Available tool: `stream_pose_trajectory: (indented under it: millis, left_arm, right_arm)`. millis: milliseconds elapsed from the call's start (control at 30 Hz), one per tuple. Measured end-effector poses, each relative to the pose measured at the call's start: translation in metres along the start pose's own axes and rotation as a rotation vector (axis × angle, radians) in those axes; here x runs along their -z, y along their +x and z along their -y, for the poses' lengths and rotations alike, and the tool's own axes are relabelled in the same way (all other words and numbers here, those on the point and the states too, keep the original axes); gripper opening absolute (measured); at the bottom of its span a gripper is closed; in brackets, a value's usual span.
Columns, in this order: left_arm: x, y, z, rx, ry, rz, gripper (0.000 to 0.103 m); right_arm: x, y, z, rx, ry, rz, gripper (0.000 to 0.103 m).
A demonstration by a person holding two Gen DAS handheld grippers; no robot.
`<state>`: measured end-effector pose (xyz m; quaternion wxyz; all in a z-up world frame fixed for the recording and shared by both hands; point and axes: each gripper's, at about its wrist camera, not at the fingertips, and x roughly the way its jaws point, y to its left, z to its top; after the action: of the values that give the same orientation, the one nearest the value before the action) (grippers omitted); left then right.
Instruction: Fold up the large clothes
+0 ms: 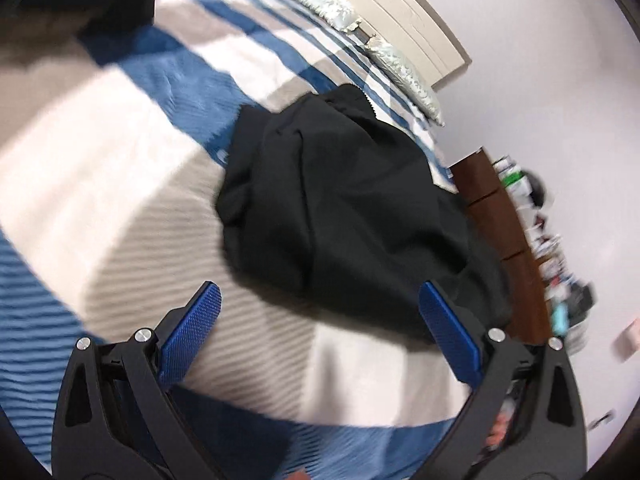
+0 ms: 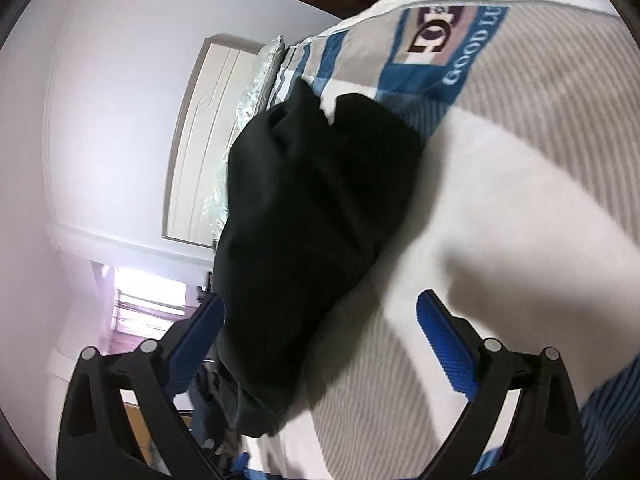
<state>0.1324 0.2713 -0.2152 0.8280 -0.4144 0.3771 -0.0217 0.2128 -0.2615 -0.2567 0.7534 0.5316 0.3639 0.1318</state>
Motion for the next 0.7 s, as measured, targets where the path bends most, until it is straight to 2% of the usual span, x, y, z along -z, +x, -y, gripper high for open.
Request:
stream_pose_trajectory:
  millis: [100,267,433,700]
  left_arm:
    - [0.000,0.016,-0.010,0.077,-0.129,-0.015,0.097]
    - [0.002,0.036,-0.025,0.123,-0.266,0.019,0.097]
    - [-0.011,0.054,-0.029,0.136,-0.309,0.034,0.097]
    - [-0.027,0.079,-0.018,0.078,-0.309,-0.002,0.097]
  right_arm:
    - [-0.017,-0.006,0.020,-0.034,0.050,-0.020,0.095]
    - [-0.031,-0.005,0.034,-0.083,0.121,-0.024,0.099]
    - [-0.043,0.014,0.022,-0.104,0.161,-0.046,0.099]
    - [-0.057,0.033,-0.013,-0.084,0.131,-0.050,0.099]
